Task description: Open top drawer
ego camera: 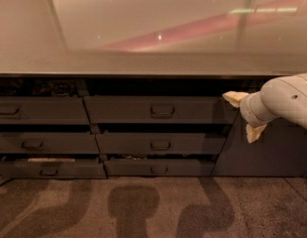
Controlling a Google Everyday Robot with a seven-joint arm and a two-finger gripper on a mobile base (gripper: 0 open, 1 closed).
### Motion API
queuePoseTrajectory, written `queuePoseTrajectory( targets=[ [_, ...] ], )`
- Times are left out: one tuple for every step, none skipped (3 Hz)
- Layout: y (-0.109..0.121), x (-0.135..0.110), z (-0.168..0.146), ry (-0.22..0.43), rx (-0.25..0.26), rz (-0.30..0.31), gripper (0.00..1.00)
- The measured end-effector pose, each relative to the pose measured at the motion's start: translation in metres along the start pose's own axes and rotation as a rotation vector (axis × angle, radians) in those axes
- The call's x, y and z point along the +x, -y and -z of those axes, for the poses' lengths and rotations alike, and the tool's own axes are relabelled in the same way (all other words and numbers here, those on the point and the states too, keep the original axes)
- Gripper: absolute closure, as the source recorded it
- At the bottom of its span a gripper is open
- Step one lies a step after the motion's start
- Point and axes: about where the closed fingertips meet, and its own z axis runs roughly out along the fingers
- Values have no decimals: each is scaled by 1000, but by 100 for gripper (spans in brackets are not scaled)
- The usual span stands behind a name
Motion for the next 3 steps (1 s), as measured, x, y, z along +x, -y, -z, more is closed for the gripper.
queuePoseTrajectory(
  targets=[
    [0, 0, 0, 0, 0, 0, 0],
    [-1, -3, -3, -26, 12, 12, 0],
    [10, 12, -44, -75, -13, 34, 0]
  ],
)
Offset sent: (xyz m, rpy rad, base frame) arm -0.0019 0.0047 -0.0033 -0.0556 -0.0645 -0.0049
